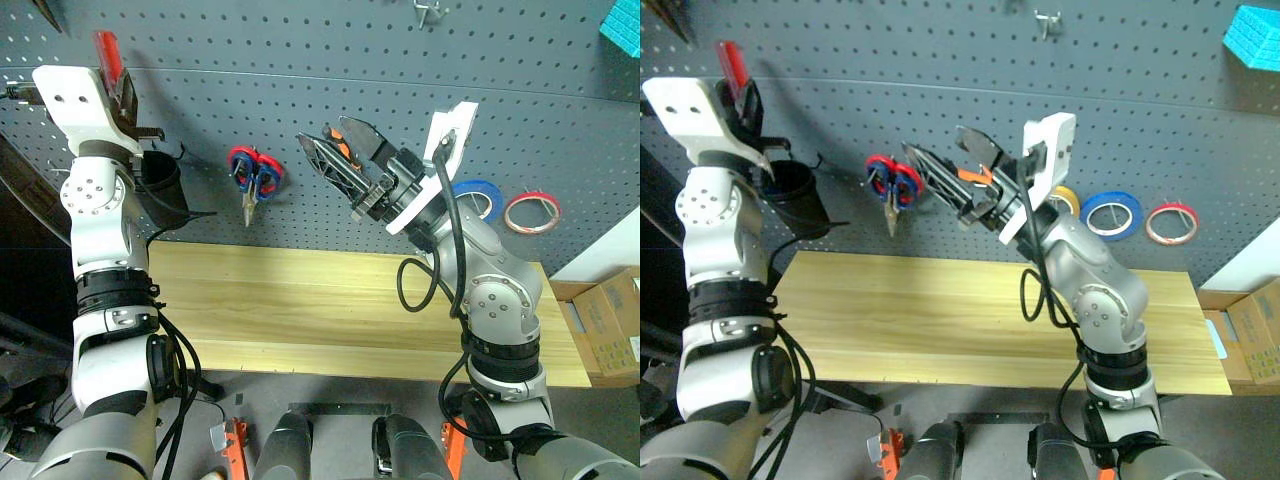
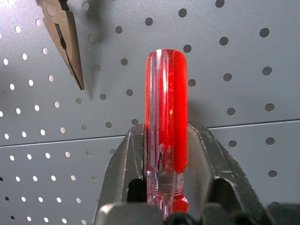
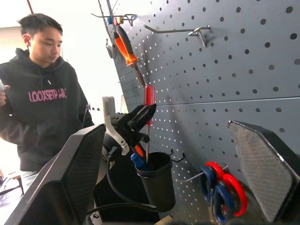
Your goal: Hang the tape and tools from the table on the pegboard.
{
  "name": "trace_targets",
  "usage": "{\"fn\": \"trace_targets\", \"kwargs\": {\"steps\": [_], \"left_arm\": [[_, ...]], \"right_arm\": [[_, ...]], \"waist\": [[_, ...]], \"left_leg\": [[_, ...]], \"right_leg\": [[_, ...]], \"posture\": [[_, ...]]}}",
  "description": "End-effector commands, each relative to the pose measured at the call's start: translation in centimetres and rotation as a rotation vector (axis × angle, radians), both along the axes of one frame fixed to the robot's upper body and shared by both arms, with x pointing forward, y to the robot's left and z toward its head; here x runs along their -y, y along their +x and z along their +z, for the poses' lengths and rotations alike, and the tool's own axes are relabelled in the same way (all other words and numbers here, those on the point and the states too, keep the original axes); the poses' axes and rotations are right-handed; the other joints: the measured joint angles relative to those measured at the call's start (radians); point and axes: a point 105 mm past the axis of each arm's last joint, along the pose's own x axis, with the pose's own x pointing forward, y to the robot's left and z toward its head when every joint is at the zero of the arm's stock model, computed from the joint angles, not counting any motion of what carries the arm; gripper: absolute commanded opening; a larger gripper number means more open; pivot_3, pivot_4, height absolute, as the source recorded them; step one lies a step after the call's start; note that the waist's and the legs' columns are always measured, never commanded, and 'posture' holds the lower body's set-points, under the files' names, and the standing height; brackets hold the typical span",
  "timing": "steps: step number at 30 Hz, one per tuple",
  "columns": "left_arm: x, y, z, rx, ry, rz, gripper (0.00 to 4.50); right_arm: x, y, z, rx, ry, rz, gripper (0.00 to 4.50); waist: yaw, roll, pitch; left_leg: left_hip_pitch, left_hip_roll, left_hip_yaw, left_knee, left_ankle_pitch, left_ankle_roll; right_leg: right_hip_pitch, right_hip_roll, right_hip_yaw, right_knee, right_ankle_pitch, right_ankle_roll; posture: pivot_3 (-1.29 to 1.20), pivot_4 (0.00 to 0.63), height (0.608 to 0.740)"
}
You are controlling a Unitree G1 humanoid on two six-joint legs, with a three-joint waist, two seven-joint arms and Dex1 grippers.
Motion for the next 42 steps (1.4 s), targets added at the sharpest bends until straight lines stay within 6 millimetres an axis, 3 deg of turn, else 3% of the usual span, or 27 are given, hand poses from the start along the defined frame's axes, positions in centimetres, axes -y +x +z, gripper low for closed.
{"fn": "trace_targets", "kwargs": {"steps": [1,6,7,13,20,26,29,34,37,42], "left_arm": [[0.6,-0.6,1.8,0.071,0.013,-0.02,2.57],[0.4,-0.7,1.2,0.067,-0.021,-0.003,4.39],[0.4,-0.8,0.9,0.066,-0.026,0.002,4.49],[0.6,-1.5,0.1,0.057,-0.05,0.007,4.49],[2.3,-2.1,0.7,0.047,-0.052,-0.065,4.49],[8.2,-2.3,1.4,0.029,-0.038,-0.266,4.49],[9.9,-2.2,0.7,-0.003,-0.046,-0.325,4.49],[11.5,-1.8,-3.3,-0.172,-0.036,-0.394,4.49],[11.3,-1.9,-5.9,-0.257,-0.049,-0.393,4.49],[10.7,-2.1,-8.6,-0.331,-0.045,-0.375,4.49]], "right_arm": [[0.3,-0.8,0.9,0.05,0.02,-0.003,4.5],[0.4,-0.6,0.7,0.045,0.011,-0.01,4.5],[0.5,-0.6,0.7,0.044,0.01,-0.012,4.5],[0.6,-0.6,0.6,0.041,0.005,-0.016,4.5],[0.6,-0.5,0.5,0.043,-0.002,-0.013,4.5],[1.1,-0.5,0.0,0.04,-0.025,-0.021,4.5],[1.4,-0.4,-0.5,0.039,-0.04,-0.037,4.5],[2.6,0.2,-1.6,0.019,-0.076,-0.12,4.5],[3.6,0.9,-2.8,-0.002,-0.121,-0.22,4.5],[5.0,1.6,-4.5,-0.026,-0.175,-0.357,4.5]], "waist": [[0.0,0.0,0.0],[-0.001,0.0,0.0],[-0.002,0.0,0.0],[-0.004,0.0,0.0],[-0.002,0.0,0.0],[0.005,0.0,0.0],[0.001,0.0,0.0],[-0.009,0.0,0.0],[-0.009,0.0,0.0],[-0.006,0.0,-0.001]], "left_leg": [[0.0,0.0,0.0,0.0,0.0,0.0],[0.001,0.0,0.0,0.0,0.0,0.0],[0.001,0.0,0.0,0.0,0.0,0.0],[0.001,0.0,0.0,0.0,0.0,0.0],[0.002,0.0,0.0,0.0,0.0,0.0],[0.002,0.0,-0.001,0.0,0.0,0.0],[0.003,0.0,0.0,0.0,0.0,0.0],[0.007,0.001,0.002,-0.003,0.0,0.0],[0.007,0.002,0.003,-0.003,0.0,0.0],[0.007,0.001,0.003,-0.002,0.0,0.0]], "right_leg": [[0.0,0.0,0.0,0.0,0.0,0.0],[0.001,0.0,0.0,0.0,0.0,0.0],[0.001,0.0,0.0,0.0,0.0,0.0],[0.001,0.0,0.0,0.0,0.0,0.0],[0.002,0.0,0.0,0.0,-0.001,0.001],[0.004,0.0,0.0,-0.001,-0.001,0.001],[0.004,0.0,0.001,-0.001,-0.001,0.002],[0.005,0.001,0.003,-0.001,-0.002,0.002],[0.005,0.001,0.003,-0.001,-0.002,0.001],[0.005,0.001,0.003,-0.001,-0.002,0.002]], "posture": [[0.21,0.127,0.74],[0.2,0.133,0.74],[0.2,0.133,0.74],[0.2,0.137,0.74],[0.21,0.134,0.74],[0.22,0.126,0.74],[0.21,0.123,0.74],[0.2,0.117,0.74],[0.18,0.113,0.74],[0.17,0.107,0.74]]}}
